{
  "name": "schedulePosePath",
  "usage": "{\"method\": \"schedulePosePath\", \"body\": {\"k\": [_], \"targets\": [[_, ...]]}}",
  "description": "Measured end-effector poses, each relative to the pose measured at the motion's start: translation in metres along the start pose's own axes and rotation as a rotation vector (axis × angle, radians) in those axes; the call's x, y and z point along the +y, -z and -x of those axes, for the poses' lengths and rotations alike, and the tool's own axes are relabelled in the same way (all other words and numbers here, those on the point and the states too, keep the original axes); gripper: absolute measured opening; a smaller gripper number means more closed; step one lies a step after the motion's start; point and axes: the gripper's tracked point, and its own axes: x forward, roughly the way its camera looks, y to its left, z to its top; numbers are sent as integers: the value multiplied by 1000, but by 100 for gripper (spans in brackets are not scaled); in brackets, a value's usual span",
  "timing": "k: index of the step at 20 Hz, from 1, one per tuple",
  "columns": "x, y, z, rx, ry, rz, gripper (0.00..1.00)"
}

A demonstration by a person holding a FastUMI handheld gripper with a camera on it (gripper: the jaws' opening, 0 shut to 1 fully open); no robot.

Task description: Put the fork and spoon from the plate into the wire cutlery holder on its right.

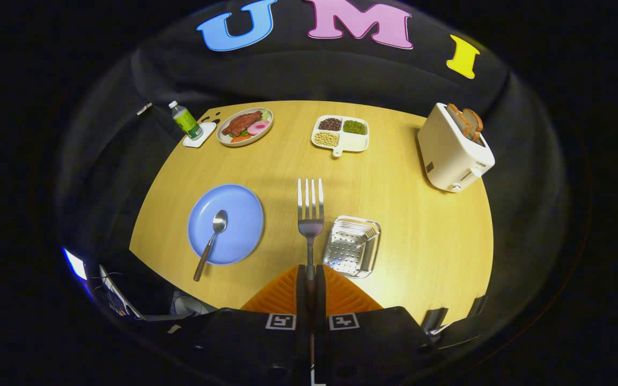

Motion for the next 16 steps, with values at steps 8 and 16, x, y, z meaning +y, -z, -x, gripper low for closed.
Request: {"method": "schedulePosePath", "body": {"k": [8, 16], "targets": [[-49, 39, -3, 349, -19, 120, 8], [-57, 48, -35, 670, -41, 170, 9]]}}
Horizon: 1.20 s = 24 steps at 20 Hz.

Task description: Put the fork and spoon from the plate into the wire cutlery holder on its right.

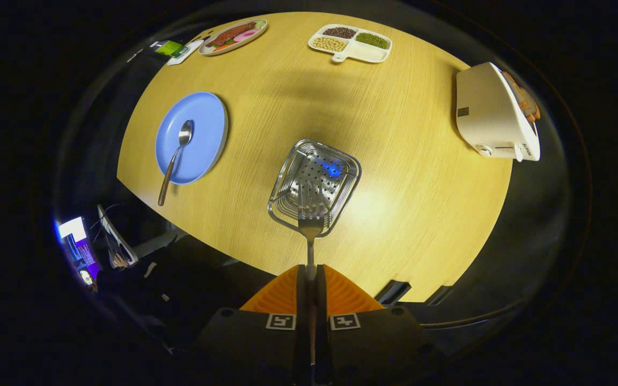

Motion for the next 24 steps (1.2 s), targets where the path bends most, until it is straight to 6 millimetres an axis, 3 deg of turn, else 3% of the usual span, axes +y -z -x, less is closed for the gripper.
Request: {"method": "schedulePosePath", "body": {"k": [3, 13, 19, 21, 23, 24], "targets": [[-14, -7, -10, 92, 70, 28, 8], [-1, -27, -28, 137, 87, 56, 14], [-1, -43, -17, -16, 84, 48, 18], [8, -53, -6, -118, 60, 35, 18], [22, -61, 7, -226, 20, 17, 25], [29, -65, 15, -279, 3, 8, 35]]}}
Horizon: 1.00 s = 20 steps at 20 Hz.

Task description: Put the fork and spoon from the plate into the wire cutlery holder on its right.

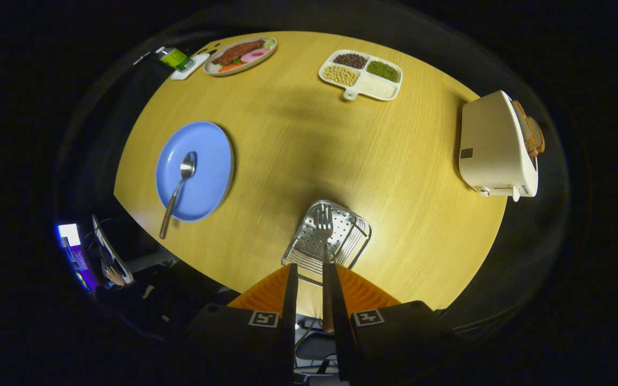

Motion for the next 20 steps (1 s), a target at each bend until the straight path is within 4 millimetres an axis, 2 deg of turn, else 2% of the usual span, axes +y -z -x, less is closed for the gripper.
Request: {"method": "schedulePosePath", "body": {"k": [4, 7, 9, 13, 16, 18, 20], "targets": [[45, -13, 21, -141, -79, -53, 44], [93, -15, 29, -183, -163, -71, 48], [127, -19, 26, -205, -208, -90, 50], [191, -24, 3, -209, -281, -108, 52], [227, -23, -23, -192, -297, -121, 52], [245, -26, -42, -176, -308, -142, 52], [254, -28, -63, -154, -291, -149, 52]]}}
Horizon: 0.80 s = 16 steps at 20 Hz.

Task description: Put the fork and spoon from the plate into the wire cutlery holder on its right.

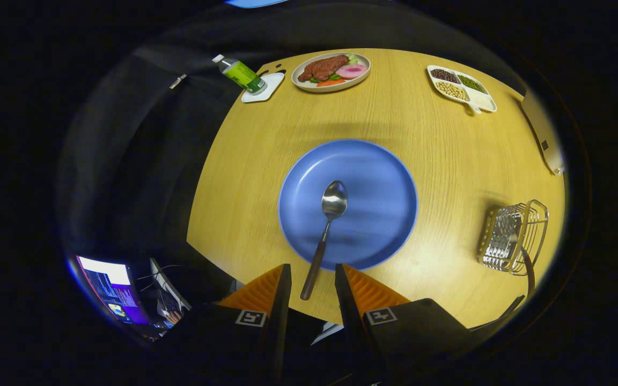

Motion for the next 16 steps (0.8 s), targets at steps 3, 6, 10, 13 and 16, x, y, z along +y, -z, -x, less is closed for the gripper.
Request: {"method": "schedulePosePath", "body": {"k": [3, 6, 10, 13, 16], "targets": [[4, 0, -28, 21, 17, -31, 52], [-1, -1, -52, 35, 71, -32, 52], [-9, 0, -76, 56, 138, -15, 52], [-16, 1, -88, 66, 179, -9, 52], [-27, 0, -89, 52, 236, -15, 14]]}}
